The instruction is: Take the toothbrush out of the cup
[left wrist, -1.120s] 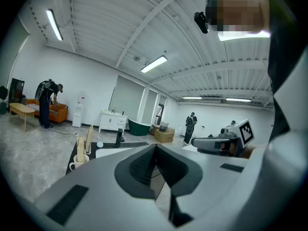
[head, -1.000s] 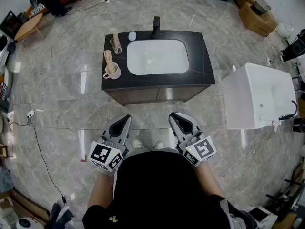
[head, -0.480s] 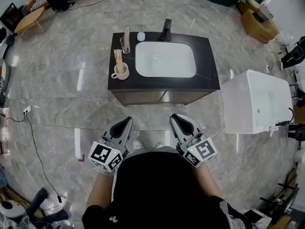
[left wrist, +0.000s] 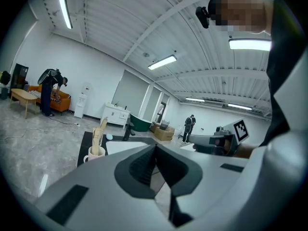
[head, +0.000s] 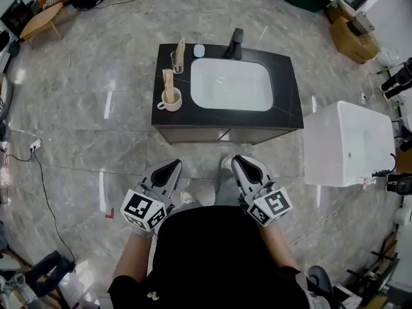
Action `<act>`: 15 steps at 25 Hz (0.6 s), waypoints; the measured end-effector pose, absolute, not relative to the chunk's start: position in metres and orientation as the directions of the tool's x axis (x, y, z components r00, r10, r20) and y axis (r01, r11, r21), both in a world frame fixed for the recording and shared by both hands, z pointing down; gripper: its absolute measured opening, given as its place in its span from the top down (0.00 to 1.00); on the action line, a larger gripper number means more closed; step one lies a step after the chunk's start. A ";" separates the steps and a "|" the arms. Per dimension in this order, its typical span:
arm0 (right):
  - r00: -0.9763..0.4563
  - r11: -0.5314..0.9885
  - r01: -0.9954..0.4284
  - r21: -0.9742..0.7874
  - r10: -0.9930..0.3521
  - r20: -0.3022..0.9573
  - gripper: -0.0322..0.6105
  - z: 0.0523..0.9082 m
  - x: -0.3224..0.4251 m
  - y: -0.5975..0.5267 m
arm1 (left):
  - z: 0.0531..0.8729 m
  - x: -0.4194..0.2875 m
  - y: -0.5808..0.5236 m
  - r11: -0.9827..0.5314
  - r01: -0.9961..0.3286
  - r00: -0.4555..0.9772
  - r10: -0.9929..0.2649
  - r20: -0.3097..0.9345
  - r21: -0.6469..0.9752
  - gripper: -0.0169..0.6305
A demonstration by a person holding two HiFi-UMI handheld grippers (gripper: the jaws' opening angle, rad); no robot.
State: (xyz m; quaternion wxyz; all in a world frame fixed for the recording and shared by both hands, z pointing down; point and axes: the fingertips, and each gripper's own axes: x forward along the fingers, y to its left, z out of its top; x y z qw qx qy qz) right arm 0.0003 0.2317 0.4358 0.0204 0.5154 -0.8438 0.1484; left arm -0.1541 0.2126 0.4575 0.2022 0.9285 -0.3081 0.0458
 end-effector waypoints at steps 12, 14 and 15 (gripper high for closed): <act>-0.572 0.531 -0.816 -0.229 -0.797 0.192 0.88 0.440 0.067 0.120 | 0.467 -0.092 0.125 -0.641 -0.676 0.732 -0.640 0.233 0.365 0.94; -0.590 0.549 -0.804 -0.230 -0.786 0.185 0.88 0.437 0.080 0.100 | 0.466 -0.078 0.110 -0.629 -0.689 0.720 -0.650 0.243 0.360 0.94; -0.599 0.559 -0.797 -0.230 -0.780 0.181 0.88 0.435 0.087 0.091 | 0.464 -0.071 0.102 -0.624 -0.695 0.714 -0.655 0.247 0.357 0.94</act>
